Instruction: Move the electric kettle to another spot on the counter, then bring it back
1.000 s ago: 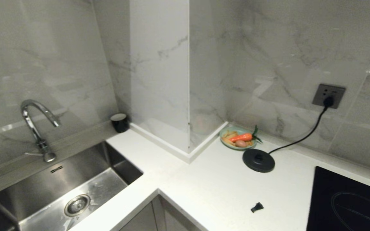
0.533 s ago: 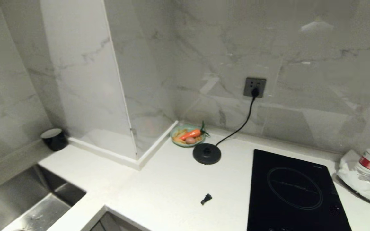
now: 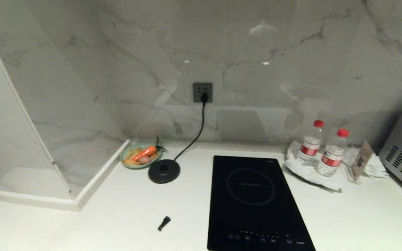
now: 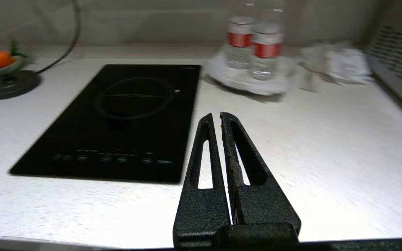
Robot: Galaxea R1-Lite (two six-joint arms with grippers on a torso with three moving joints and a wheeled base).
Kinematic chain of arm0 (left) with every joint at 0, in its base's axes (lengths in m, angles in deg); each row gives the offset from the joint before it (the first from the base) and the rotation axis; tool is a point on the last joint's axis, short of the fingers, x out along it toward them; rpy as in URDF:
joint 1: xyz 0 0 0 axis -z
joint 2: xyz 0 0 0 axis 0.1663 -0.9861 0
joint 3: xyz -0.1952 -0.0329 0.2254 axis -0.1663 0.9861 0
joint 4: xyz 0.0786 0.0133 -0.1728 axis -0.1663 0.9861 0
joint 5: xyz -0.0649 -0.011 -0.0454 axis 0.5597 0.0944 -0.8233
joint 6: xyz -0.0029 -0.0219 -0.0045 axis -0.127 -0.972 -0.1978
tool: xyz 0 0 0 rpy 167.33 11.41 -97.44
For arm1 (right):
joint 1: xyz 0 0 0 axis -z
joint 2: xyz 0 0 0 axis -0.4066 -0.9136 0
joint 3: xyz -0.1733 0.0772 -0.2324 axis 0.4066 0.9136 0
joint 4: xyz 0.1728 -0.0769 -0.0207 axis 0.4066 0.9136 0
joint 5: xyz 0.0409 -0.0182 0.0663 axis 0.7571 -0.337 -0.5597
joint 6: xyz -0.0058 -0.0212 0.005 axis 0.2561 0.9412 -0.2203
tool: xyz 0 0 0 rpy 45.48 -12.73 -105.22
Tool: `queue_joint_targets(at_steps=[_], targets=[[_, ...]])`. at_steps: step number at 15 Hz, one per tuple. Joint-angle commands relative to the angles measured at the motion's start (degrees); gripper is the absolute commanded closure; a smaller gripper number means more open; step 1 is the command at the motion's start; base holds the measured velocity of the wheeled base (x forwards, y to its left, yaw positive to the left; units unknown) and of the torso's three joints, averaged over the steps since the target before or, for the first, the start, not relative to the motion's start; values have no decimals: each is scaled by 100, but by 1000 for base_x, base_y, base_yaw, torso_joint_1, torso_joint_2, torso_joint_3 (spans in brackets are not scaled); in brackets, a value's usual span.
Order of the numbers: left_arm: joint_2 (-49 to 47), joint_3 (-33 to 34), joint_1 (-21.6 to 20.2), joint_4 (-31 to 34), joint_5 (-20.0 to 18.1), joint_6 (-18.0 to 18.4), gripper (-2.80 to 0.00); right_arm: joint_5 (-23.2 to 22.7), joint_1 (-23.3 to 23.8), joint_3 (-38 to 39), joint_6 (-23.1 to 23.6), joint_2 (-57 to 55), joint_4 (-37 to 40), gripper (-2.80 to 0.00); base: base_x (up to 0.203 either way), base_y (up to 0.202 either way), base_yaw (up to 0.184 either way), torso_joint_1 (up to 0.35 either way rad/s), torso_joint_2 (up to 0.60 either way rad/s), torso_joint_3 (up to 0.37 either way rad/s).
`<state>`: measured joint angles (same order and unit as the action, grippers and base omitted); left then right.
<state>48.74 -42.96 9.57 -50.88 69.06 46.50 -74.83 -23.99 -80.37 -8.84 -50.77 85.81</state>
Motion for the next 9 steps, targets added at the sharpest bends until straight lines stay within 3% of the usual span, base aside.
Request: queue_joint_targets(at_steps=[1, 4, 9], targets=[[-11, 1, 8, 3, 2, 0, -280, -2, 0, 0, 4, 0, 2, 0, 0, 10, -174, -6, 3, 12], [-11, 1, 0, 3, 20, -8, -280, -2, 0, 0, 4, 0, 2, 0, 4, 6, -120, 2, 8, 3], [-11, 10, 9, 3, 37, -26, -280, -2, 0, 0, 4, 0, 2, 0, 0, 0, 0, 0, 0, 0]])
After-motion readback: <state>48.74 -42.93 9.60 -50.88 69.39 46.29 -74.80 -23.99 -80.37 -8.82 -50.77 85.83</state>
